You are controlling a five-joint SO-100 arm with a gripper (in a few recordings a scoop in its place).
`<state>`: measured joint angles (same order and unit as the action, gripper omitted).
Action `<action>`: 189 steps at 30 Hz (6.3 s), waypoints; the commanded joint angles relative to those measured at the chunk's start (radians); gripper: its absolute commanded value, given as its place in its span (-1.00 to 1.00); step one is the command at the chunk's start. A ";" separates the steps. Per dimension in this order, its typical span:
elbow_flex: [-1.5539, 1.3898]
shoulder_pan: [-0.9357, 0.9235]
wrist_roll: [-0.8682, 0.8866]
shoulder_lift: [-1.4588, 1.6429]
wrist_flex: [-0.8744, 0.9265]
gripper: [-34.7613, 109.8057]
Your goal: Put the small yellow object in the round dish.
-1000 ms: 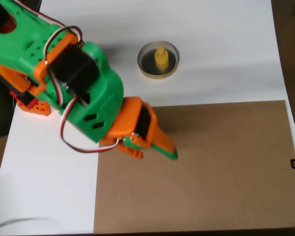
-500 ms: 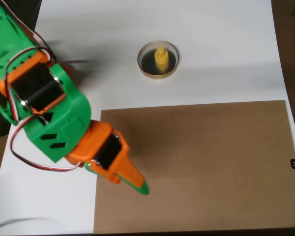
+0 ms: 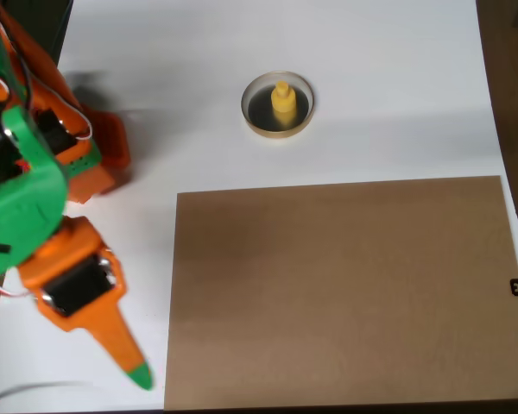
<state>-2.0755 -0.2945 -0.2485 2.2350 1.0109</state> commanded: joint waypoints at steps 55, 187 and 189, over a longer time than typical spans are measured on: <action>-0.919 -0.353 0.147 1.091 -0.046 -0.50; -0.948 -0.546 0.052 1.092 -0.127 -0.52; -0.948 -0.520 0.025 1.092 -0.124 -0.52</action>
<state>-3.0649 -0.8452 -0.1933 3.2935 0.8912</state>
